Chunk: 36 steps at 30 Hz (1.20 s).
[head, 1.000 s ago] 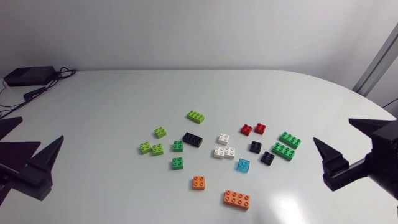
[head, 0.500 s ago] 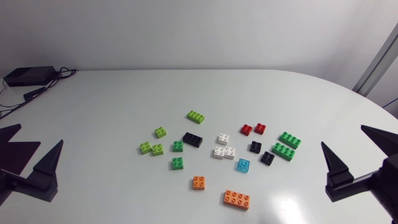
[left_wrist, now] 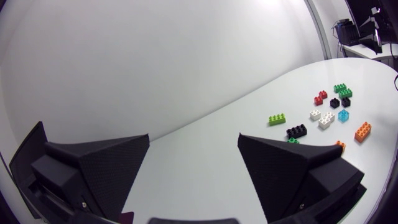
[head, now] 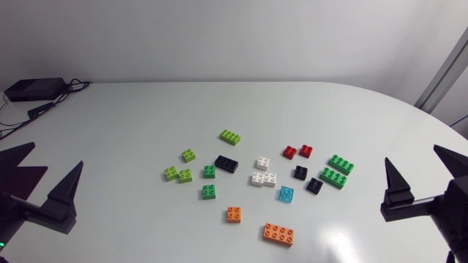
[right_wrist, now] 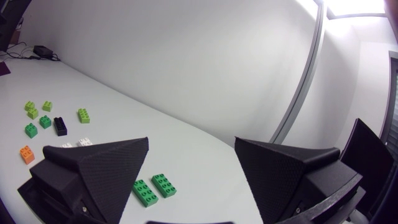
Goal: Separate the duplo bricks
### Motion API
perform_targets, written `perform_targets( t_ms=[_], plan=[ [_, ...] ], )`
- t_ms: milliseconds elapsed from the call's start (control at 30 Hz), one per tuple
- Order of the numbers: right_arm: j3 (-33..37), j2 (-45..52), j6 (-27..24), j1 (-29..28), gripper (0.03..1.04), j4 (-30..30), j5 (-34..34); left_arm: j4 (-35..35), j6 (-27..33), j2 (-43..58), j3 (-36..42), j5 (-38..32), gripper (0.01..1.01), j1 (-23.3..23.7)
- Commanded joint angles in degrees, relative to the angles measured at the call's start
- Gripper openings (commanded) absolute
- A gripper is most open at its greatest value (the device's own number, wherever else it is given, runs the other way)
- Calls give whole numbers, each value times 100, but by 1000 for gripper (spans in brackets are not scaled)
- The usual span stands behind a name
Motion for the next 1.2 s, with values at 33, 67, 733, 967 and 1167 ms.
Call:
perform_targets(
  t_ms=[33,67,733,967,1167],
  plan=[
    [-259,-58,171,-72,995,163,57,235,-167,-111,-245,-41,989,-35],
    [-302,-58,171,-80,995,207,66,323,-167,-111,-289,-49,989,-43],
    [-812,-58,276,-142,995,813,75,1773,-220,-93,-1397,-383,989,-175],
    [-988,-58,258,-142,995,989,75,1914,-193,-93,-1485,-506,989,-219],
    [-1102,-58,250,-133,995,1050,66,1843,-185,-93,-1546,-515,989,-228]
  ],
)
